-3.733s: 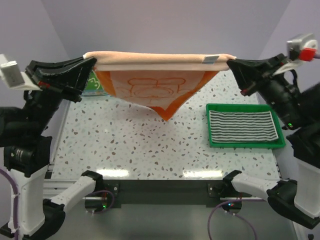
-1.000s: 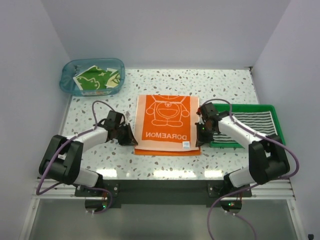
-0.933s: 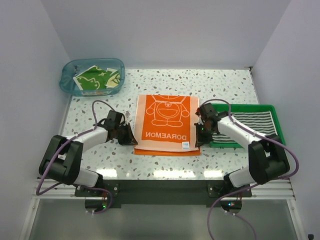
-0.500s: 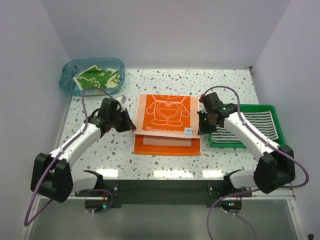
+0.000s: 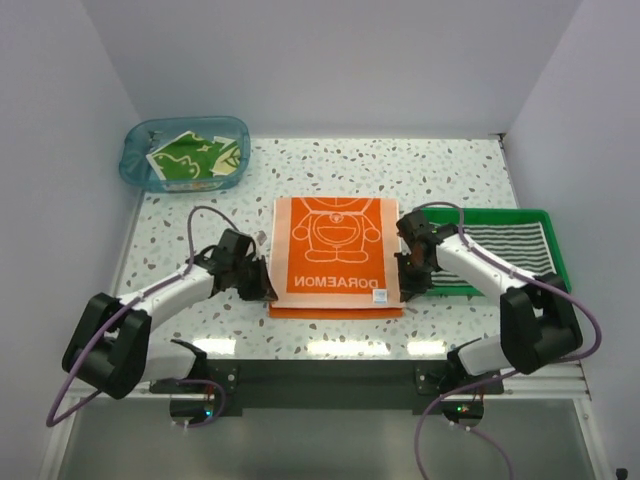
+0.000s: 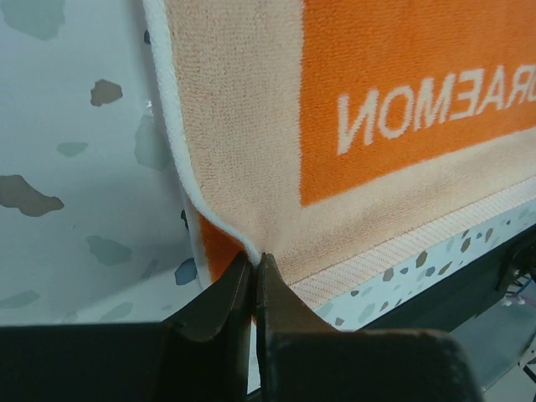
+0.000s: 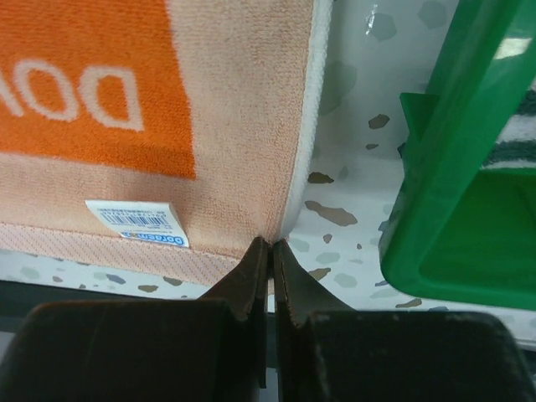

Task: Fold and stack the towels
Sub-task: Fold the towel

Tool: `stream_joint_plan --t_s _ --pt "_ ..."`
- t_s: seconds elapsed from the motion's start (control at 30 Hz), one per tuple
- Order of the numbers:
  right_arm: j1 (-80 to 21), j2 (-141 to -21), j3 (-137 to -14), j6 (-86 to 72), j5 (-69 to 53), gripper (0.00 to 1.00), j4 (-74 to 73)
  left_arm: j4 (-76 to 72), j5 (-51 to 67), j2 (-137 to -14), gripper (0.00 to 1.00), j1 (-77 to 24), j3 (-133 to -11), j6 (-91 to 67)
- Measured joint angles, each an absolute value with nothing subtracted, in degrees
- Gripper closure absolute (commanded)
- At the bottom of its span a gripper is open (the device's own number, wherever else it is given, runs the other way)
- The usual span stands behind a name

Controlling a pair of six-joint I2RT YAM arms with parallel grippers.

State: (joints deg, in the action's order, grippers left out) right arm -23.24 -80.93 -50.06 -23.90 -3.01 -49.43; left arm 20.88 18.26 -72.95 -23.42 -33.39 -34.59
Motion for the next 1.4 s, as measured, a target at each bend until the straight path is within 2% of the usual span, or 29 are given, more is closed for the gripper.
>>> stream_joint_plan --t_s 0.23,0.63,1.03,1.17,1.4 --pt "-23.24 -85.14 -46.85 -25.26 -2.76 0.99 -45.36 16.88 17.19 -75.40 0.97 -25.52 -31.03 -35.55" --pt "-23.27 -85.86 -45.34 -25.87 -2.68 0.98 -43.11 16.73 14.87 -74.96 0.96 -26.39 -30.98 -36.42" --pt "-23.31 -78.52 -49.91 -25.69 -0.43 0.99 -48.12 25.43 11.97 -64.53 0.97 -26.46 -38.85 -36.40" --pt "-23.35 -77.62 -49.43 -25.78 -0.78 0.99 -48.34 25.30 12.71 -62.39 0.98 -26.87 -35.51 -36.75" --pt "-23.77 -80.23 -46.06 -26.59 -2.66 0.99 -46.04 22.90 13.56 -66.15 0.98 -27.77 -29.71 -37.43"
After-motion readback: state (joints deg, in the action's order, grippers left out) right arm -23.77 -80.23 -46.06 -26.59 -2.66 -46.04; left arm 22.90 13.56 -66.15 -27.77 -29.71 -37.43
